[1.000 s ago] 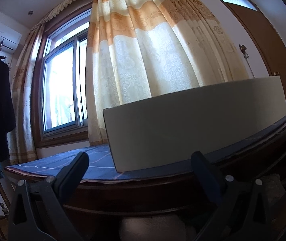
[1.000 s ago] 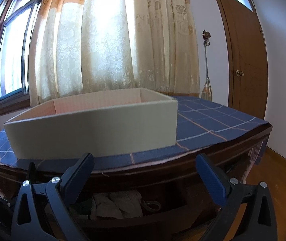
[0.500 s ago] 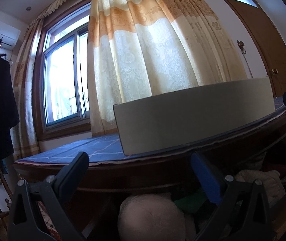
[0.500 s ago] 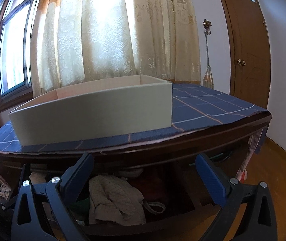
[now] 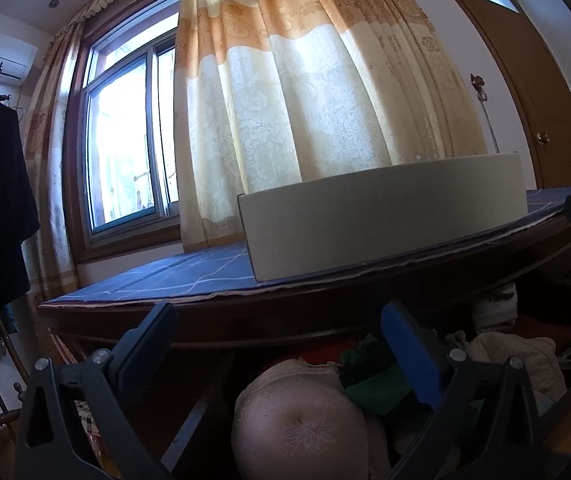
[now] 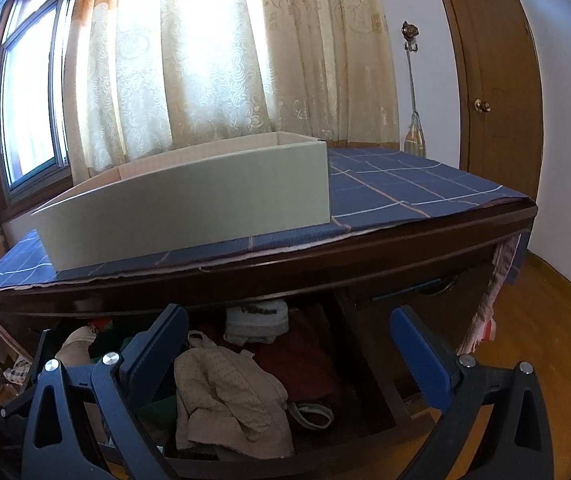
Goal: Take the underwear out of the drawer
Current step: 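Lower both tools toward the clothes in the open drawer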
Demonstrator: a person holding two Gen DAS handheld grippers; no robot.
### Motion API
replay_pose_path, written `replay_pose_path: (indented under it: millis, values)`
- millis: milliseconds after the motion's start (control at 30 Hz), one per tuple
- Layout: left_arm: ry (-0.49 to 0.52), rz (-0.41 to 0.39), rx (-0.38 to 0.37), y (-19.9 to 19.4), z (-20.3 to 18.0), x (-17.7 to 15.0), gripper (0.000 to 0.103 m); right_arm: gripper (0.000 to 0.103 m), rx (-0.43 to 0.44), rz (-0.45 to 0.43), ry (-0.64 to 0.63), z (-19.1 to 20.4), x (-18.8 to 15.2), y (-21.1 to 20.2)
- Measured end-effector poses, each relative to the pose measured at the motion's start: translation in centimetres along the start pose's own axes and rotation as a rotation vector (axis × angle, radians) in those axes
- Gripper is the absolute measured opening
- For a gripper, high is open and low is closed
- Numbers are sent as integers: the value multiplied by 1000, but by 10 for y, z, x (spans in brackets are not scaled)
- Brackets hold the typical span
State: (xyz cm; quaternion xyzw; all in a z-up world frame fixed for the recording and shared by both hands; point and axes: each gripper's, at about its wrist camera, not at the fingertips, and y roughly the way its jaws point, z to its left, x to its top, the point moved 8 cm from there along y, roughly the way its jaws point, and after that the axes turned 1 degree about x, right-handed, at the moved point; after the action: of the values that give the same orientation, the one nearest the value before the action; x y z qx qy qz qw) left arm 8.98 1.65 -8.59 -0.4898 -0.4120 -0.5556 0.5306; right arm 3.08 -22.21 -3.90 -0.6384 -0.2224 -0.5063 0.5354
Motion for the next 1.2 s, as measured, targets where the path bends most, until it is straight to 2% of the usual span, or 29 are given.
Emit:
replay_pose_path:
  millis: [367, 800, 1200]
  values:
    - [-22, 58, -36, -21, 5, -5, 103, 102, 13, 28, -5, -4, -9, -13]
    - [35, 64, -67, -39, -1, -6, 103, 102, 25, 58, 5, -7, -16, -17]
    - [28, 77, -71, -39, 2, -7, 103, 102, 31, 73, 8, -8, -20, -18]
